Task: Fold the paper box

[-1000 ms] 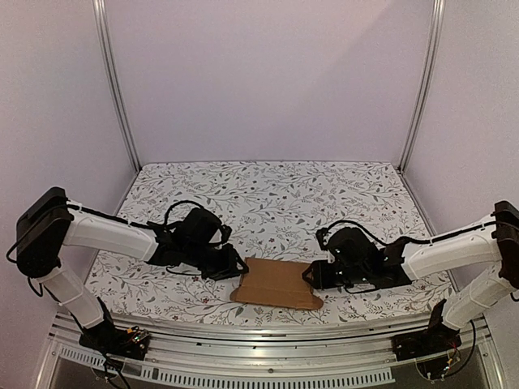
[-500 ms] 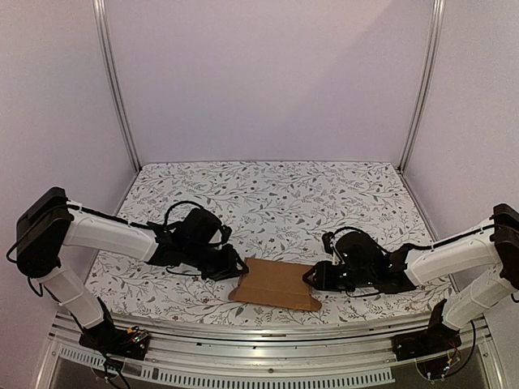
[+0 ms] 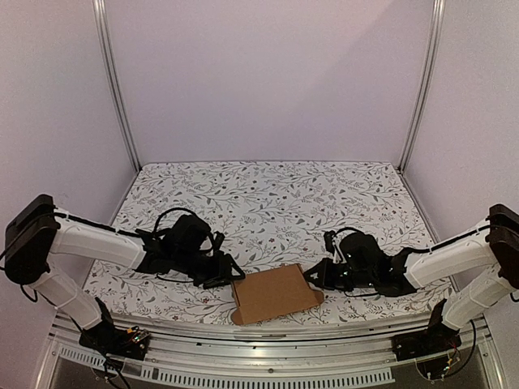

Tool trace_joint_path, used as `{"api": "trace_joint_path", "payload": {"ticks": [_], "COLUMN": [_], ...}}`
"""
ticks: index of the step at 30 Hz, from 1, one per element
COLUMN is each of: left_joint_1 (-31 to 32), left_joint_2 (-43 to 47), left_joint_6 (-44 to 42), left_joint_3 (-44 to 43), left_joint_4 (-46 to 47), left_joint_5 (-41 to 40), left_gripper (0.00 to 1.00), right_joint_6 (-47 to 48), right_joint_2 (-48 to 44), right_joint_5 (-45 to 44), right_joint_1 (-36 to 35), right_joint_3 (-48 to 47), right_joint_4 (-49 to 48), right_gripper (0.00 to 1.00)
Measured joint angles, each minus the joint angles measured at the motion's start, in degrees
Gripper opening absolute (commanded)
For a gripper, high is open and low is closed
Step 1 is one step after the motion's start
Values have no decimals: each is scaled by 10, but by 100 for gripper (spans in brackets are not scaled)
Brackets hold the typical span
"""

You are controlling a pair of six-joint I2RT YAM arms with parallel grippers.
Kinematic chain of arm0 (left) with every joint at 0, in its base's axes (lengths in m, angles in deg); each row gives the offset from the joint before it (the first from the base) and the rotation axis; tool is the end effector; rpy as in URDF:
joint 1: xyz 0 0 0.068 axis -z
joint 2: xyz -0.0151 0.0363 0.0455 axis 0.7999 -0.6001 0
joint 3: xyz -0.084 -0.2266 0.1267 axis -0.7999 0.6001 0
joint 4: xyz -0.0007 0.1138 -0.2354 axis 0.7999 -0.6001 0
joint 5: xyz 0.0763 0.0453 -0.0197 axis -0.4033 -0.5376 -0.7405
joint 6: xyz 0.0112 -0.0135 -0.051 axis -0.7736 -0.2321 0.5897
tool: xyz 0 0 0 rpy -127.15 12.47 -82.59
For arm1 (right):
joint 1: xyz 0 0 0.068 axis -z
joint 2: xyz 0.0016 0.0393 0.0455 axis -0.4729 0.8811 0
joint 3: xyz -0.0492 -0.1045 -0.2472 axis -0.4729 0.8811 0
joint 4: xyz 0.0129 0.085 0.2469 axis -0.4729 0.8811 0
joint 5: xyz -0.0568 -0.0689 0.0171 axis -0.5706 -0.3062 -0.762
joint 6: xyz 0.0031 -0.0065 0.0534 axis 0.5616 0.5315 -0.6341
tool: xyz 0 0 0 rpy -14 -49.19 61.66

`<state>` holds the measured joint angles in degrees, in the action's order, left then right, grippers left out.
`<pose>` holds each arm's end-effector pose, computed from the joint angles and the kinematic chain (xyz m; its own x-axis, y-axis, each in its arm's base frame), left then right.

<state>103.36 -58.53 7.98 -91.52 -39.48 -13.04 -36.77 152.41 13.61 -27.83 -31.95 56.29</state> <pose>0.1735 -0.2234 0.1478 -0.9795 -0.1130 -0.1670 0.0286 0.7421 -0.6697 0.1452 0.2179 0.1398 -0.8952 0.1936 -0.4013 -0.1561 0.7074 0.6894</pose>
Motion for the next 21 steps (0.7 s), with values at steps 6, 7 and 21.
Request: {"api": "trace_joint_path", "payload": {"ticks": [6, 7, 21], "left_joint_1": [0, 0, 12], "left_joint_2": [30, 37, 88], "left_joint_6": [28, 35, 122], "left_joint_3": [51, 62, 150], "left_joint_4": [43, 51, 171], "left_joint_5": [23, 26, 39], "left_gripper": [60, 60, 70], "right_joint_6": [-7, -8, -14], "right_joint_2": [20, 23, 38], "right_joint_5": [1, 1, 0], "right_joint_1": [0, 1, 2], "right_joint_3": [0, 0, 0], "right_joint_4": [-35, -39, -64], "right_gripper": [0, 0, 0]}}
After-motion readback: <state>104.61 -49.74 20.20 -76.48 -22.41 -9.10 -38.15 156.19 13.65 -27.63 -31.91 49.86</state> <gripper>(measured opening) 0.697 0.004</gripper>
